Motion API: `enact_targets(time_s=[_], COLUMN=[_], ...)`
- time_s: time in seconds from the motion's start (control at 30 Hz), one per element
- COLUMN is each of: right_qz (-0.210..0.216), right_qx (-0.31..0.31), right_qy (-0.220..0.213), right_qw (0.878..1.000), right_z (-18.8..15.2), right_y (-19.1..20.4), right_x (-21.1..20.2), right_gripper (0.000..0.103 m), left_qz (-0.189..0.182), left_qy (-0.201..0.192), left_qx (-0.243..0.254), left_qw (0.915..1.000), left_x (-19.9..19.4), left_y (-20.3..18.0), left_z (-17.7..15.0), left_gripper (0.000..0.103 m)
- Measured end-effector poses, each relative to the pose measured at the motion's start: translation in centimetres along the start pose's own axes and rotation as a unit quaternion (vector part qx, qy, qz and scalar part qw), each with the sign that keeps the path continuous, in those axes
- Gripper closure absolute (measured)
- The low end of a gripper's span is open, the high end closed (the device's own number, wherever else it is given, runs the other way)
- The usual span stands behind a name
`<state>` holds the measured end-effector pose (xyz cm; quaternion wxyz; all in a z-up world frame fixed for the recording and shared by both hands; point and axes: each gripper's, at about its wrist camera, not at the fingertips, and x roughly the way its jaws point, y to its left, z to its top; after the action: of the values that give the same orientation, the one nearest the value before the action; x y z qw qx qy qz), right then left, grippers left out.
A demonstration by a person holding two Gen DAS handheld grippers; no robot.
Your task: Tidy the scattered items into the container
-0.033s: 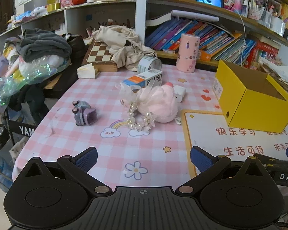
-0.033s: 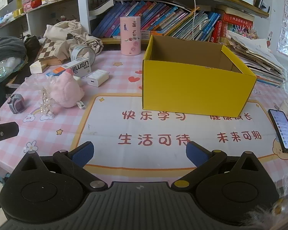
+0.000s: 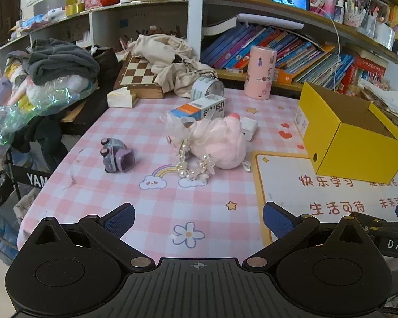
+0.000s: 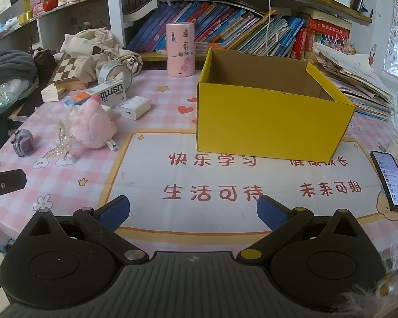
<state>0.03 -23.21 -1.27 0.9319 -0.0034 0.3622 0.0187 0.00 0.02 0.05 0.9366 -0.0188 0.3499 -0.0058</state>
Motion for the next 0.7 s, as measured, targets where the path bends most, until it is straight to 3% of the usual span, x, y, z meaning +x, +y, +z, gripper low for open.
enact_targets(time_s=[0.13, 0.2, 0.7], right_qz=[-0.001, -0.001, -0.001], right_qx=[-0.002, -0.003, -0.001], right_qy=[-0.002, -0.003, -0.003], right_qw=[1.0, 1.0, 1.0], right_z=[0.04, 0.07, -0.17], right_y=[0.07, 0.1, -0.13], right_x=[0.0, -0.01, -0.6], right_gripper=[0.0, 0.0, 0.0], left_qz=[-0.007, -0.006, -0.005], left_qy=[-0.017, 0.0, 0.003], left_qx=[-0.007, -0.008, -0.004], left_qw=[0.9998, 1.0, 1.0], left_x=[-0.55, 0.16, -0.47], left_y=[0.56, 0.67, 0.47], left_z=[-0.39, -0.12, 0.11], left_gripper=[0.0, 0.0, 0.0])
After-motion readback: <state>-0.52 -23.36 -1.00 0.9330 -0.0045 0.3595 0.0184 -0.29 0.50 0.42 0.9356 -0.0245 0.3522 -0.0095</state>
